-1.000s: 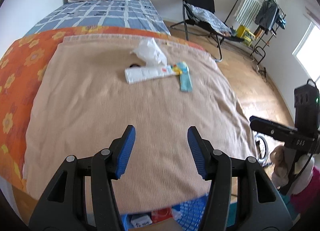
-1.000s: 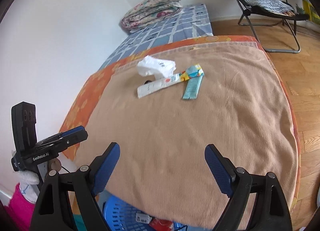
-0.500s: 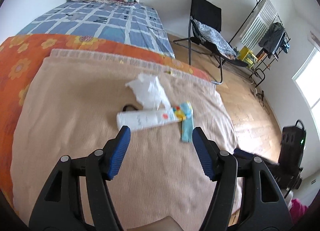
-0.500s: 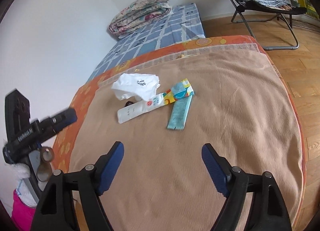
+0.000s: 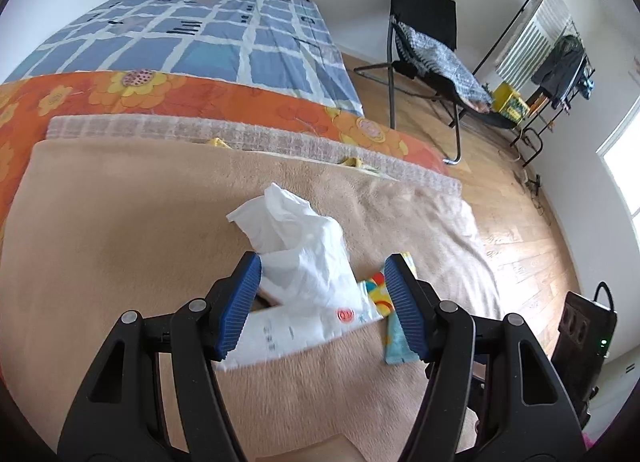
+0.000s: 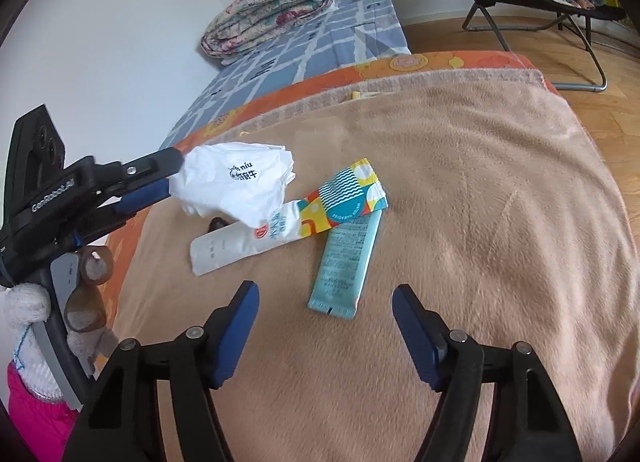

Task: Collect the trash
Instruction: 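Grasp the white tissue with left gripper while right gripper grasps the teal packet, then lift the tissue and teal packet and carry them toward the blue basket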

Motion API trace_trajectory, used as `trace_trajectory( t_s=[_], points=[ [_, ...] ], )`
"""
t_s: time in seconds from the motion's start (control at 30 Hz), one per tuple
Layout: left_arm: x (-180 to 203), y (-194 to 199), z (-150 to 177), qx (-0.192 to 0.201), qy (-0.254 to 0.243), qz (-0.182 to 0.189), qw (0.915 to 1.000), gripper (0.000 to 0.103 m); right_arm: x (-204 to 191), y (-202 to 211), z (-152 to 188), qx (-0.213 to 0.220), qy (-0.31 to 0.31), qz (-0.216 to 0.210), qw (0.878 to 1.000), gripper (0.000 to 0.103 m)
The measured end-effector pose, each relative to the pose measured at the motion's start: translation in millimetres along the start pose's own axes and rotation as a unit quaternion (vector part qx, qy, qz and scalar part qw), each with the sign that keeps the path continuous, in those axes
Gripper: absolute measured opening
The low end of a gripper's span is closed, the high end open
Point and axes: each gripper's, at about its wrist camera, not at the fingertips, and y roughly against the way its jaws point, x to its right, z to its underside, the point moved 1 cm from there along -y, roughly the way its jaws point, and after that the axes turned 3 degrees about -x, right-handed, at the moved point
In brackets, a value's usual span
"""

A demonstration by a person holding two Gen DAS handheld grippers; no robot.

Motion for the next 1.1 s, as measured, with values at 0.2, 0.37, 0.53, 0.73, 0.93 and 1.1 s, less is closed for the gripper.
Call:
trace_trajectory(
  t_s=[0.2, 0.37, 0.53, 0.73, 0.93, 1.1],
  points=[
    [1.4, -34.1, -4.7, -0.019, -0.007, -0.021, 0.9996, 0.066, 3.9, -15.2, -10.5, 0.005, -0.005, 0.010, 1.000, 0.067],
    [3.9, -53.0, -4.0, -0.027, -0.029, -0.054, 0.9978, 0.066, 2.8, -25.4, -16.0, 0.007, 0.000, 0.022, 1.000, 0.061],
    [7.6, -64.1, -5.8, -0.024, -0.051, -0.069, 0.9960, 0.058, -2.0, -36.5, -18.7, 0.006, 0.016, 0.041, 0.999, 0.061],
    [8.4, -69.5, -8.7, -0.016, -0.055, -0.077, 0.9954, 0.029, -10.9, -43.3, -16.9, 0.006, 0.045, 0.079, 0.996, 0.045],
    [11.4, -67.6, -8.4, -0.005, -0.066, -0.075, 0.9950, 0.012, -6.0, -37.6, -15.2, 0.017, 0.040, 0.075, 0.996, 0.024],
    [13.1, -59.2, -9.4, 0.012, -0.071, -0.075, 0.9946, 0.010, -7.7, -29.3, -17.3, 0.032, 0.037, 0.061, 0.997, 0.011]
  ],
)
